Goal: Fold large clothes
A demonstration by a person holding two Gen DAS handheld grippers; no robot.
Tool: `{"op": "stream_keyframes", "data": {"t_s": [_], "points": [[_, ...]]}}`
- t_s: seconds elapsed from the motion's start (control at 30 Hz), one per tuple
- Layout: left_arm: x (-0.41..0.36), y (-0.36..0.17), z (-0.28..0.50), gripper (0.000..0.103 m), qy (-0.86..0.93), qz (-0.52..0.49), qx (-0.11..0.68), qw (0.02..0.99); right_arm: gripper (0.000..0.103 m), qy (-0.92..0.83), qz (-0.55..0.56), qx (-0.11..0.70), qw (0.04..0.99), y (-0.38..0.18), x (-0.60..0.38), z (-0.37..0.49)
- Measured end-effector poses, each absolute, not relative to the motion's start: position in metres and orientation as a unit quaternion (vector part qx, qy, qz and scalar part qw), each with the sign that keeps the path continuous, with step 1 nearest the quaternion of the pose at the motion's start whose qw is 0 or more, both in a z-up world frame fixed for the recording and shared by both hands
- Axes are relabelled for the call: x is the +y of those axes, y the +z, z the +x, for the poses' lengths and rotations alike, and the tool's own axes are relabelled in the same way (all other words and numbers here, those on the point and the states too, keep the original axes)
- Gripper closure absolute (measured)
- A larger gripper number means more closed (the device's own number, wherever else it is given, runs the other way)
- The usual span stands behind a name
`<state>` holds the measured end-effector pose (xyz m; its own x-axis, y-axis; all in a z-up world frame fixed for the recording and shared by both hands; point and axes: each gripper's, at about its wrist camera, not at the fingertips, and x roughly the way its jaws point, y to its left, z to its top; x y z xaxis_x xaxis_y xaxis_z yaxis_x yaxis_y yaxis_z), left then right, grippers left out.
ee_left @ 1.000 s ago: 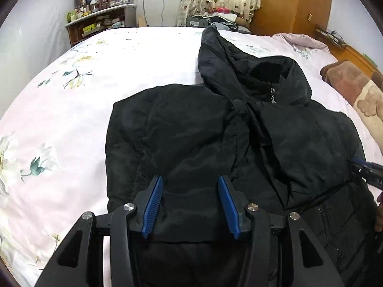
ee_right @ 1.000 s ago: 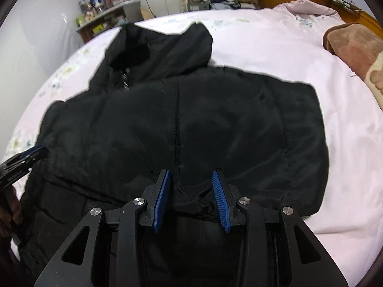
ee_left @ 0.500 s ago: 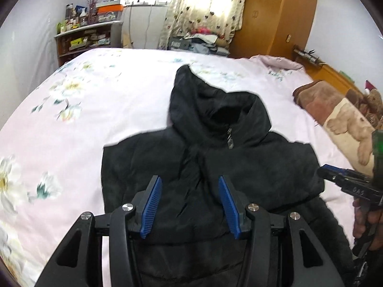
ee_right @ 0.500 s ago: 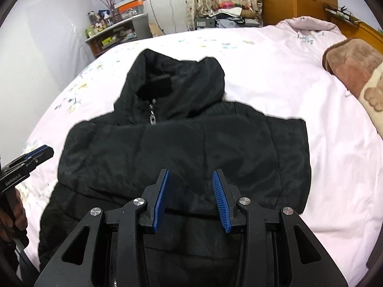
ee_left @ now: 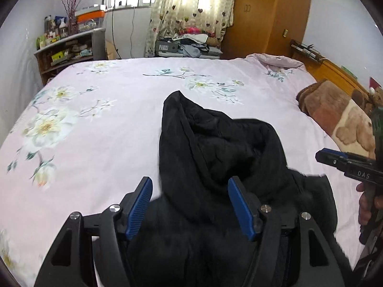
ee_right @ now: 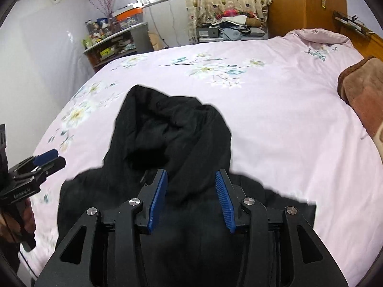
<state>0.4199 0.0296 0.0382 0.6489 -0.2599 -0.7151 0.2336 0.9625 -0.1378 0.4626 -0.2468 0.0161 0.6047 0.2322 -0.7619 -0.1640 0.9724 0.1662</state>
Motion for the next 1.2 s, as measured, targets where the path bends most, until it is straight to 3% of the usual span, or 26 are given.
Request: {"op": "stream_keyframes", "data": {"t_s": [0.43,0.5,0.53,0.57,0.63,0.97,1.2], "points": [[0.009,-0.034,0.545,0.036,-0.096,-0.03,0.455,0.885,0.06,0.09,0.035,0.482,0.871,-0.048,-0.251,0.599],[0.008,-0.039,0.55,0.058,-0.1,-0.036,0.457,0.883,0.06,0.086,0.039,0.492,0.866,-0.057,-0.251,0.607],[0.007,-0.04,0.55,0.081,-0.103,-0.037,0.459,0.882,0.063,0.085,0.038,0.498,0.862,-0.06,-0.249,0.609],[0.007,-0.04,0.547,0.091,-0.106,-0.039,0.457,0.882,0.085,0.081,0.033,0.493,0.866,-0.06,-0.248,0.607],[0.007,-0.032,0.536,0.095,-0.115,-0.038,0.439,0.89,0.093,0.084,0.033,0.474,0.876,-0.053,-0.247,0.6],[0.035,0.042,0.429,0.096,-0.159,-0.081,0.355,0.918,0.095,0.11,0.07,0.387,0.913,0.018,-0.269,0.493],[0.041,0.056,0.351,0.096,-0.179,-0.085,0.348,0.916,0.095,0.113,0.096,0.381,0.913,0.025,-0.272,0.409]]}}
